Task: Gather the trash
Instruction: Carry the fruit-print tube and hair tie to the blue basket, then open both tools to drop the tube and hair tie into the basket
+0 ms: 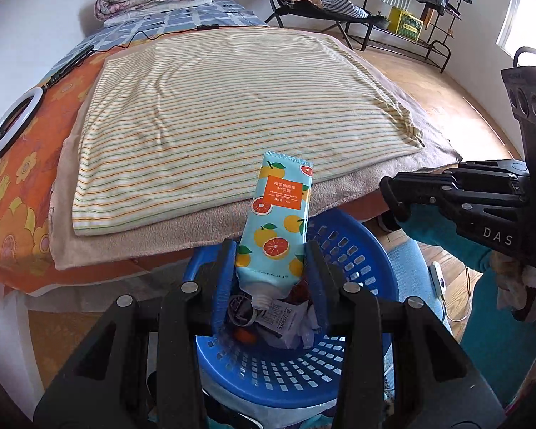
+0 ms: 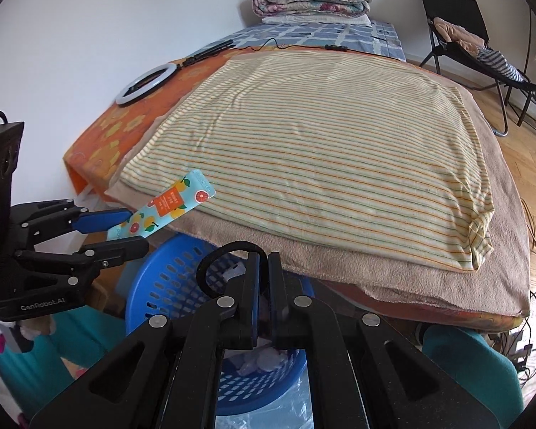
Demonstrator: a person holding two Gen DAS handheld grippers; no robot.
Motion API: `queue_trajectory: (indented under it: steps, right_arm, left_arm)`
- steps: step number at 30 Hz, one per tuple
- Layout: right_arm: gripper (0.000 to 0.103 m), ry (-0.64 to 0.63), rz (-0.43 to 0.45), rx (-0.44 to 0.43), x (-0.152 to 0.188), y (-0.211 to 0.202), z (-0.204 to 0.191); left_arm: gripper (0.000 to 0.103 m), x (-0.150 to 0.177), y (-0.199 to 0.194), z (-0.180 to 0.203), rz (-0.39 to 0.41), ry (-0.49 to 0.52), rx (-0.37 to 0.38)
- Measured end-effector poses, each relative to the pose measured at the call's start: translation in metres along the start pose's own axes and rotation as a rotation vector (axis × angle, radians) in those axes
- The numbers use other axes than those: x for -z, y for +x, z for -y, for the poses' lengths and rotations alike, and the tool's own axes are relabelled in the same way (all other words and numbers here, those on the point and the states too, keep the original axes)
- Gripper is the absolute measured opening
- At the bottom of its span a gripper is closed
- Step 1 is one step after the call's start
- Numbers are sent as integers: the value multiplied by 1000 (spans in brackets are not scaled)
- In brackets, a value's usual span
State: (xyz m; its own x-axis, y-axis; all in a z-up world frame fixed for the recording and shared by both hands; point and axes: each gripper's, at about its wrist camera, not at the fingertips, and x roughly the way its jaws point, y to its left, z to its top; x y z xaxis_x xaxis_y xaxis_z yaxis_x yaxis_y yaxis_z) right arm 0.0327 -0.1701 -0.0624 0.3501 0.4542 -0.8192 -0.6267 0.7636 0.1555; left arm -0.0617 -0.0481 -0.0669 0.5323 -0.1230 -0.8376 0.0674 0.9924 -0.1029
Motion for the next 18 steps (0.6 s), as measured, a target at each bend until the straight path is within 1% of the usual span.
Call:
queue_trajectory:
  steps: [6,10,18]
  right_arm:
    - [3,5,-49,-12,23,12,-2]
    - [3,-4,-71,-14,32,18,-5]
    - [3,-22,-130,-21,46,37,-11]
  left_arm:
    - [39,23,14,3,-51,11,-7]
    - [39,35,25,3,-92,6,-6]
    - [39,48,42,5,-157,23,-12]
